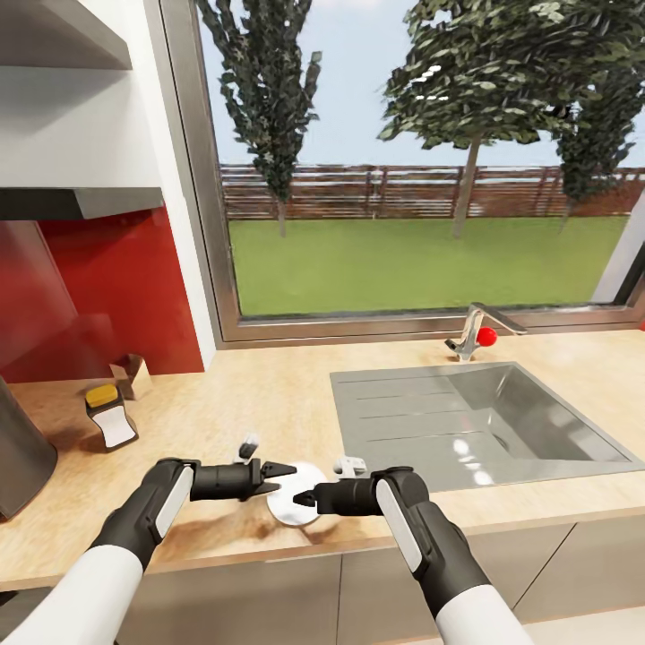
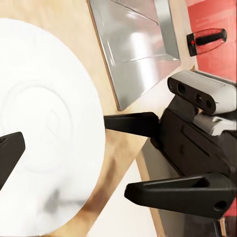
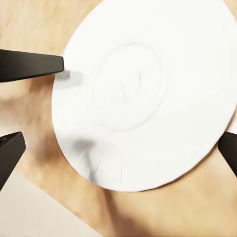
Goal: Set up a coffee station on the kitchen countertop: keep the coffee maker on the countertop, move the bottle of coffee from the kitchen shelf to the counter next to the coffee maker, place a paper coffee filter on top of the coffee maker, put the saucer next to the coffee maker with the coffee cup on the saucer, and place the electric kettle next to the coffee maker.
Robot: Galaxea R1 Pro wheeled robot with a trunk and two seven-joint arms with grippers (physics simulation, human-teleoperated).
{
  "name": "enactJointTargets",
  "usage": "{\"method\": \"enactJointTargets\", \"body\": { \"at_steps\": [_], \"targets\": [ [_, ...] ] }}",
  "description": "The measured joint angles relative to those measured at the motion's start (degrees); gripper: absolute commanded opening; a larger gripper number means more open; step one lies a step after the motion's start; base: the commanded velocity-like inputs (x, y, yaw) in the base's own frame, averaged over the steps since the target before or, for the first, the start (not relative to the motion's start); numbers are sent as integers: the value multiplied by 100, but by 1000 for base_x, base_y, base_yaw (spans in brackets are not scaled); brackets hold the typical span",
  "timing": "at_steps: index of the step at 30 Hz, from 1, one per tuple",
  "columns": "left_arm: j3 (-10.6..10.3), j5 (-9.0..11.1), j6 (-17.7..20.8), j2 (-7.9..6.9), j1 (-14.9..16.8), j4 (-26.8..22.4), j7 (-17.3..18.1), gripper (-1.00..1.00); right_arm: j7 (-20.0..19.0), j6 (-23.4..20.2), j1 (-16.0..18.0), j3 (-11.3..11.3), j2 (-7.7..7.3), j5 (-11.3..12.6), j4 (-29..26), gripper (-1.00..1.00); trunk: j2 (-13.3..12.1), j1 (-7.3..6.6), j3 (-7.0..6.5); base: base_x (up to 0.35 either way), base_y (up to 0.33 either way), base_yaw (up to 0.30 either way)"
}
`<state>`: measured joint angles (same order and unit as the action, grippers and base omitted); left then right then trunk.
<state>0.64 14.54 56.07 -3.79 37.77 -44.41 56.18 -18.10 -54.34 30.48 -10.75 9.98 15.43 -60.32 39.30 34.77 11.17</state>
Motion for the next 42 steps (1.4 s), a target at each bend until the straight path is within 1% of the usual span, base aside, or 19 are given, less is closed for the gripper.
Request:
{"method": "enactJointTargets", "body": {
  "at_steps": [1,4,9,21,42],
  "targets": [
    [0,82,-4,0,-12,1,-2,100,1,-3,0,-1,0,-4,-2,100,0,0,0,0,0,0],
    [0,232,-10,-6,-76,0,-4,100,1,-3,0,-1,0,-6,-3,100,0,0,0,0,0,0],
    [1,305,-3,-21,-110,-5,-5,100,-2,4,-5,-2,0,-1,-7,100,0,0,0,0,0,0],
    [1,330,-7,-58,-117,1,-7,100,1,0,-9,-1,0,-10,-14,100,0,0,0,0,0,0],
    [26,307,-4,-127,-168,11,-14,100,-1,2,-9,1,0,-3,-12,100,0,0,0,0,0,0]
  ]
}}
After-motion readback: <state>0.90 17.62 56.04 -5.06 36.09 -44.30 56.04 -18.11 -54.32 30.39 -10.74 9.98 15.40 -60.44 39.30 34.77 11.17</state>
